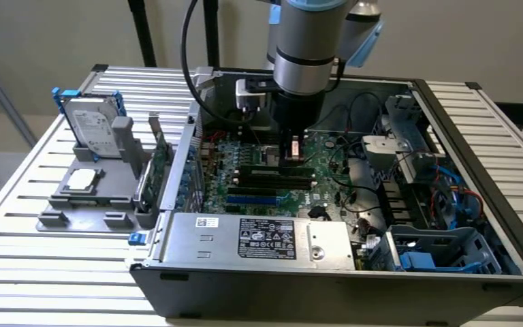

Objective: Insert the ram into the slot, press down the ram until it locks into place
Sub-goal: 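Insert the ram into the slot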

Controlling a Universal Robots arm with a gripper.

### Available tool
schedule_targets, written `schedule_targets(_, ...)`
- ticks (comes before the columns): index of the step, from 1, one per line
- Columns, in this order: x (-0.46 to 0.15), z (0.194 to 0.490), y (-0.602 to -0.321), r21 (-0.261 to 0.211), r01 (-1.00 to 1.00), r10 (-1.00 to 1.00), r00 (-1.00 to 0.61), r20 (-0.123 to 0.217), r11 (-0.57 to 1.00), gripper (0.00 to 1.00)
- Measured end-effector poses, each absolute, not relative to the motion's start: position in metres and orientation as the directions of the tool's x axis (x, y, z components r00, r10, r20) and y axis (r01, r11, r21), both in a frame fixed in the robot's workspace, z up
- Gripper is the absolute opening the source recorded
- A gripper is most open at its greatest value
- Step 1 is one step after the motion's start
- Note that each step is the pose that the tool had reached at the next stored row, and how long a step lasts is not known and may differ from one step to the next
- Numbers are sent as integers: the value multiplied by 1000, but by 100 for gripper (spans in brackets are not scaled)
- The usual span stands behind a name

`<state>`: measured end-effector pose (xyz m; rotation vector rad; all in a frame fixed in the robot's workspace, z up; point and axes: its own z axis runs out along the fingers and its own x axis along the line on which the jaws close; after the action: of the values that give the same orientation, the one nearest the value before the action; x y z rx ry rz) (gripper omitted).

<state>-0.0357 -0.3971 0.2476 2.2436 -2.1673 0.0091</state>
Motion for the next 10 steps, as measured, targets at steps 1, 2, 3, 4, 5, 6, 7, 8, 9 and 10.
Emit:
schedule_targets(1,-36,247,-396,11,-999,-999,35,22,-35,13)
schedule_targets(2,-36,247,-396,10,-999,-999,35,23,-35,13)
schedule_targets(3,-36,247,-396,9,-999,-999,35,23,-35,13)
schedule_targets(4,-36,246,-396,8,-999,-999,35,23,-35,13)
schedule_targets(5,-36,246,-396,6,-999,-999,35,23,-34,13)
schedule_targets(6,-36,246,-395,4,-999,-999,35,24,-35,13)
schedule_targets(7,-37,245,-395,2,-999,-999,35,24,-35,13)
schedule_targets(8,-37,245,-395,1,-999,-999,35,25,-35,13)
schedule_targets(9,-37,244,-395,0,-999,-999,34,26,-34,13)
schedule_targets(10,-38,244,-395,0,-999,-999,34,27,-34,13)
